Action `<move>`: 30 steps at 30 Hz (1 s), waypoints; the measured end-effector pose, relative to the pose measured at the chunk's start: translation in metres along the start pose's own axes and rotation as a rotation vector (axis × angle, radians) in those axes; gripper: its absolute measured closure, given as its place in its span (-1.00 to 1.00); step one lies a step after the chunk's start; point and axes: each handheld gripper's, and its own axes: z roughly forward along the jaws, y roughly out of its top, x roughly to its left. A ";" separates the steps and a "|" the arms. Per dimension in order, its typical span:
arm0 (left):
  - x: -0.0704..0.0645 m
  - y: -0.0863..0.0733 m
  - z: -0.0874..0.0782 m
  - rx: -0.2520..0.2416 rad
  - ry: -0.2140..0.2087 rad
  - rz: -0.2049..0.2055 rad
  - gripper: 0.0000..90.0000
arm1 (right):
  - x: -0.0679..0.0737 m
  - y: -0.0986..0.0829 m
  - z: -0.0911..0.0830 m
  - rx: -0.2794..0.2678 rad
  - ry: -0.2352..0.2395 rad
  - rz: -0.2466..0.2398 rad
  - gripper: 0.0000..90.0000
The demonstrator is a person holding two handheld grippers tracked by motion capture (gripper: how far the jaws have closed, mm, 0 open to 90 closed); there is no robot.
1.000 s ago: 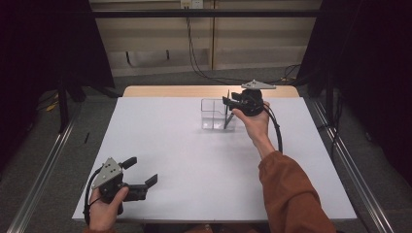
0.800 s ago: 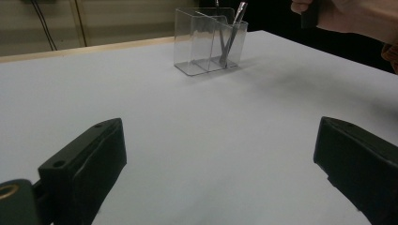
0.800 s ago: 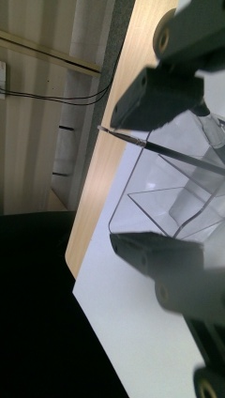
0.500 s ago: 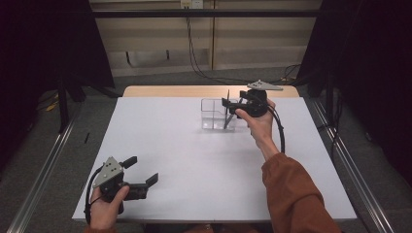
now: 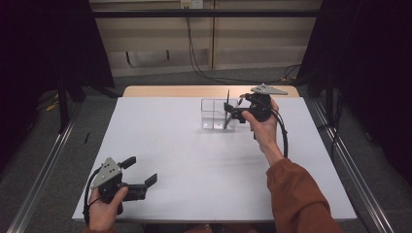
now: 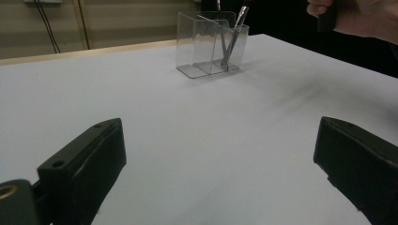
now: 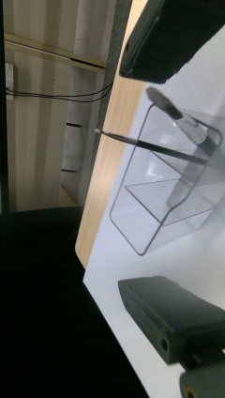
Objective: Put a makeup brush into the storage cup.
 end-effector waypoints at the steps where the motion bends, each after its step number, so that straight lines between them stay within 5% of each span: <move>1: 0.000 0.000 0.000 0.002 0.000 0.002 -0.94 | 0.000 -0.001 -0.002 -0.004 -0.001 -0.001 -1.00; 7: 0.000 0.001 0.001 0.003 -0.003 0.011 -0.94 | -0.003 -0.004 -0.014 -0.005 0.018 0.006 -1.00; 30: 0.001 0.001 -0.002 -0.003 0.006 0.005 -0.94 | -0.012 -0.029 -0.056 -0.013 -0.027 -0.021 -1.00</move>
